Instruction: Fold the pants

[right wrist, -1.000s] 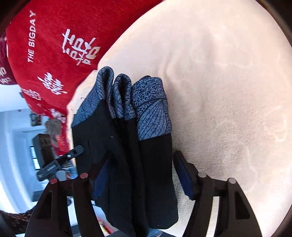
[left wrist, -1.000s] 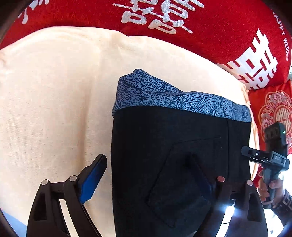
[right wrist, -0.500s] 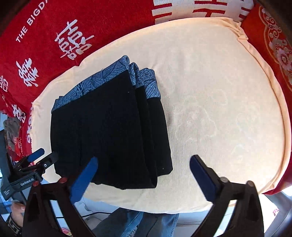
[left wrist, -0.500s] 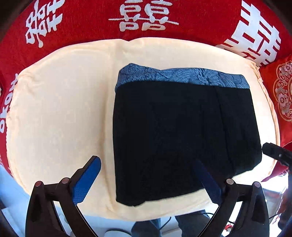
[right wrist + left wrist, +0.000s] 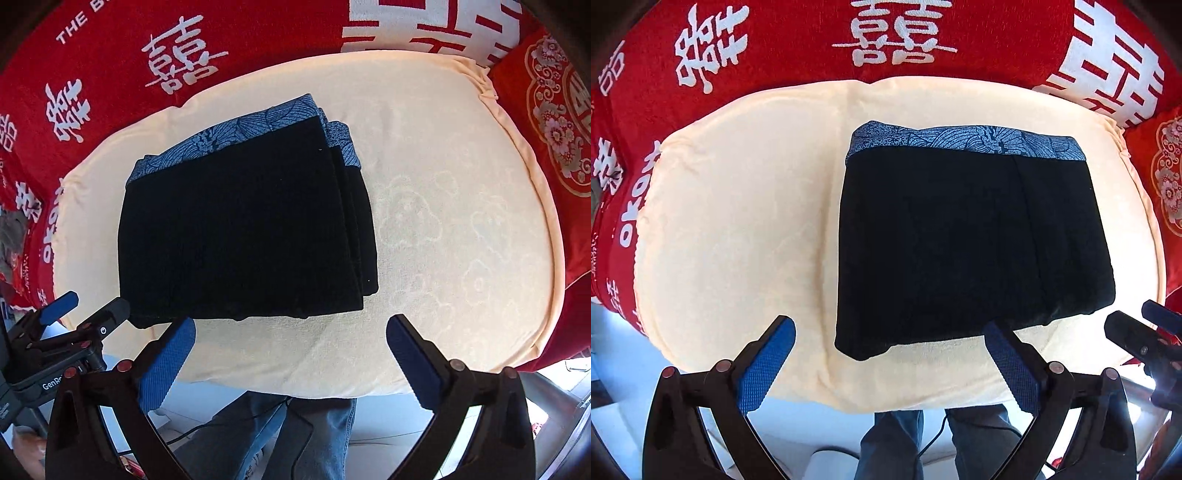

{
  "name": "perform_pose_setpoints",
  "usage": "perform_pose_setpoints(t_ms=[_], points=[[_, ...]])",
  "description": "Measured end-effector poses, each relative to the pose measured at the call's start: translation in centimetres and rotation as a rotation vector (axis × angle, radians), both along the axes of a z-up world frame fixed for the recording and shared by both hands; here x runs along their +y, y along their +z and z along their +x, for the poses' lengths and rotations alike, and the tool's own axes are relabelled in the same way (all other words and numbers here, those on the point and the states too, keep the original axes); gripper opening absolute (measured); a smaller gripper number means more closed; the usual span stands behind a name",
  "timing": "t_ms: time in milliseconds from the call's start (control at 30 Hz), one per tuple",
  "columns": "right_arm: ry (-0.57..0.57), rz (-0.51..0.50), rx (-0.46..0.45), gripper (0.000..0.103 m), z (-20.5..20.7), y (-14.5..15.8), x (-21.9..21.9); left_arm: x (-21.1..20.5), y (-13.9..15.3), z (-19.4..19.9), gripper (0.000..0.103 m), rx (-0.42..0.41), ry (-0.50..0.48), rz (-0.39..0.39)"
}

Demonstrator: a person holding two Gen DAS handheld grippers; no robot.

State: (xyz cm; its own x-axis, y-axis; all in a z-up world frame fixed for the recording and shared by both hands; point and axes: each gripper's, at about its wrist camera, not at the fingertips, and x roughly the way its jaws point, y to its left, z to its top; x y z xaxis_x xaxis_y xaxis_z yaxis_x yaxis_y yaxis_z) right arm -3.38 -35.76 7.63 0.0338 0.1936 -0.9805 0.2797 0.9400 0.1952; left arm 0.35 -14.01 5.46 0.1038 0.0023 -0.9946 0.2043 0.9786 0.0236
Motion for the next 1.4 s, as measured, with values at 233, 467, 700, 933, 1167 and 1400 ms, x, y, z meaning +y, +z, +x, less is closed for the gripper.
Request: perform_pose_setpoints(t_ms=[233, 467, 700, 933, 1167, 1400], points=[[0.016, -0.022, 0.006, 0.103, -0.2, 1.5, 1.1, 0.0, 1.1, -1.2, 0.103, 0.008, -0.018, 0.001], [0.027, -0.072, -0.003, 0.103, -0.3, 3.0, 1.7, 0.7, 2.4, -2.3, 0.103, 0.014, -0.032, -0.002], [0.047, -0.112, -0.009, 0.103, -0.6, 4.1, 2.4, 0.9, 4.1, -3.2, 0.103, -0.012, -0.067, -0.001], [0.051, -0.136, -0.006, 0.103, -0.8, 4.7, 2.9, 1.0, 4.8, -3.7, 0.103, -0.020, -0.067, -0.012], [0.061, -0.150, -0.014, 0.103, -1.0, 5.3, 3.5, 0.6, 5.4, -4.2, 0.103, -0.041, -0.090, 0.002], [0.071, -0.157, -0.013, 0.103, -1.1, 5.4, 3.8, 0.2, 5.5, -4.7, 0.103, -0.039, -0.089, 0.000]])
